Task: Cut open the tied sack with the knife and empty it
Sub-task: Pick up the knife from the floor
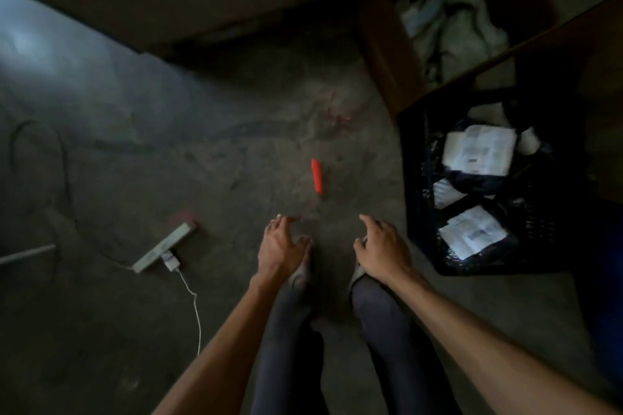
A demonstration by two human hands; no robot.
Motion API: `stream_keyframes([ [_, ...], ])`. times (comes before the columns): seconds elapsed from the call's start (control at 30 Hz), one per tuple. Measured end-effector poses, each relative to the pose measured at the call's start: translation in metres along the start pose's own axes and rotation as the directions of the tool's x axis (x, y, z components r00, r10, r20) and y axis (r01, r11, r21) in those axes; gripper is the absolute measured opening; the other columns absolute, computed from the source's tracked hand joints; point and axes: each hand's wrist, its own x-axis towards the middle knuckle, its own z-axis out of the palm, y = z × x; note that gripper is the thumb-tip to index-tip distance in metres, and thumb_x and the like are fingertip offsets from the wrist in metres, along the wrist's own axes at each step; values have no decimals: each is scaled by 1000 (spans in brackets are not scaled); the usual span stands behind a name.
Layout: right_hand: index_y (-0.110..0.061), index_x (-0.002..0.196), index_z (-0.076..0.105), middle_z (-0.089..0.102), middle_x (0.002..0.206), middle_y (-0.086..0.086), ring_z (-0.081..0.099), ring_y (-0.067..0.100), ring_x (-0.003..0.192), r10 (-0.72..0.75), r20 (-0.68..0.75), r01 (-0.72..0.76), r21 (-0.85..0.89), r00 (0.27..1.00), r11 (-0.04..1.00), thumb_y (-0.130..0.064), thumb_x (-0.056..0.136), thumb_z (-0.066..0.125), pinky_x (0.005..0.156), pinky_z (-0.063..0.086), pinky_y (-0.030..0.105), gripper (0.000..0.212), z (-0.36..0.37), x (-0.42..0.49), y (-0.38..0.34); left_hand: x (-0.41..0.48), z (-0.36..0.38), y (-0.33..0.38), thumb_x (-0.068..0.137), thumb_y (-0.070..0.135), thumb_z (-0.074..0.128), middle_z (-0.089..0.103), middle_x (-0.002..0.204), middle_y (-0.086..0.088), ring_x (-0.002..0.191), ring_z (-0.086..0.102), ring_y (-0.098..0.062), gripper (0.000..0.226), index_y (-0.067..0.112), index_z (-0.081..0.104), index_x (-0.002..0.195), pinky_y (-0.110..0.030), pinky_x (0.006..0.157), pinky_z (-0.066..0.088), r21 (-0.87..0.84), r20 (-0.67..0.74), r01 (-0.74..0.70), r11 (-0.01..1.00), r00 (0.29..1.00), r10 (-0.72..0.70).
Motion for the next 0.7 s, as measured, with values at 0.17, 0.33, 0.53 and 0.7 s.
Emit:
stream_keyframes([
  [0.17,-15,144,43,52,141,12,48,31,132,21,7,-20,-64,1000,998,-32,95,54,105,44,41,53,112,128,-3,109,61,-100,94,36,64,24,168,-16,158,20,-30,71,17,36,157,-48,125,26,137,4,34,990,999,-35],
  [0.33,-12,138,46,57,133,16,52,34,126,80,-138,-88,-57,987,994,-38,95,54,99,45,41,51,203,292,-4,264,121,-175,97,36,60,11,170,-21,159,7,-35,78,11,25,161,-39,128,17,180,-64,-54,982,996,66],
  [0.53,-22,144,41,42,146,14,41,32,134,48,-474,-117,-118,879,986,-17,91,52,103,41,48,54,245,390,4,369,150,-205,95,33,53,1,171,-19,160,-2,-35,79,19,17,164,-49,127,15,251,-211,-152,956,955,207],
  [0.7,-23,140,48,21,163,13,25,35,146,-585,-68,404,-659,809,635,-18,101,41,110,28,48,40,235,409,27,395,161,-203,97,27,49,-10,171,-17,159,-10,-34,82,25,4,165,-50,129,8,236,-227,-169,957,948,224],
])
